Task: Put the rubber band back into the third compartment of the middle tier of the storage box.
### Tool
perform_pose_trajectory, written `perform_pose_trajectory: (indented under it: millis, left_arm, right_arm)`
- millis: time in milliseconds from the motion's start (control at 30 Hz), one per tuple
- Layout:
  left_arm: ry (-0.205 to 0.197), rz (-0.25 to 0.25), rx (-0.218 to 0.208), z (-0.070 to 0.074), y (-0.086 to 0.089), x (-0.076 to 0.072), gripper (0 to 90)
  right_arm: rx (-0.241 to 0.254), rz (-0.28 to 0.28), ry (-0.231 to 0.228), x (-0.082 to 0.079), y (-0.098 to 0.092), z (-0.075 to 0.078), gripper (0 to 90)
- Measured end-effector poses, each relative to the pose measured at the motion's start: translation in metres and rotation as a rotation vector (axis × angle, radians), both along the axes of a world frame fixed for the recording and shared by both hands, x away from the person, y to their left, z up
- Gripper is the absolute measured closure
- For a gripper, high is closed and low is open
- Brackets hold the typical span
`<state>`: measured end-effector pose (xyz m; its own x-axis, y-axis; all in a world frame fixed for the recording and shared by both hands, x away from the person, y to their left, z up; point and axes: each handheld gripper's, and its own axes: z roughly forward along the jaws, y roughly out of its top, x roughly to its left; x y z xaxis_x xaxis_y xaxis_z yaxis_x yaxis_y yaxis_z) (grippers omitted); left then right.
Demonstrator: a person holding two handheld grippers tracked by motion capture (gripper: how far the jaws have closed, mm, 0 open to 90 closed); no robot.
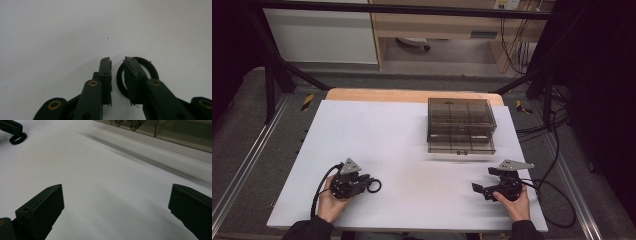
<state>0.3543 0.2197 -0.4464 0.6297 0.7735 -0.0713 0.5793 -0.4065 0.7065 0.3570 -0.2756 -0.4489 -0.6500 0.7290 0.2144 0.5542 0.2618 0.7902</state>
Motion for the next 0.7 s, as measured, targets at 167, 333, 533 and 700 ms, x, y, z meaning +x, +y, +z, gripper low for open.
perform_pose_trajectory:
  millis: [167,333,533,700]
  left_arm:
    - [0.008,-0.004,0.011,-0.0005,-0.0012,-0.0001,81.1]
    - [0.017,-0.001,0.014,-0.0014,-0.0021,0.0002,82.9]
    - [0.021,0.009,0.014,-0.0015,-0.0022,0.0004,85.4]
    - [0.025,0.014,0.011,-0.0014,-0.0022,0.0005,86.4]
  right_arm:
    - [-0.003,0.0,0.0,0.0002,-0.0001,-0.0001,0.7]
    - [-0.003,0.0,0.0,0.0001,-0.0002,0.0001,0.7]
    - [-0.004,0.0,0.0,0.0001,-0.0002,0.0,0.7]
    - [-0.005,0.0,0.001,0.0001,-0.0003,0.0,0.7]
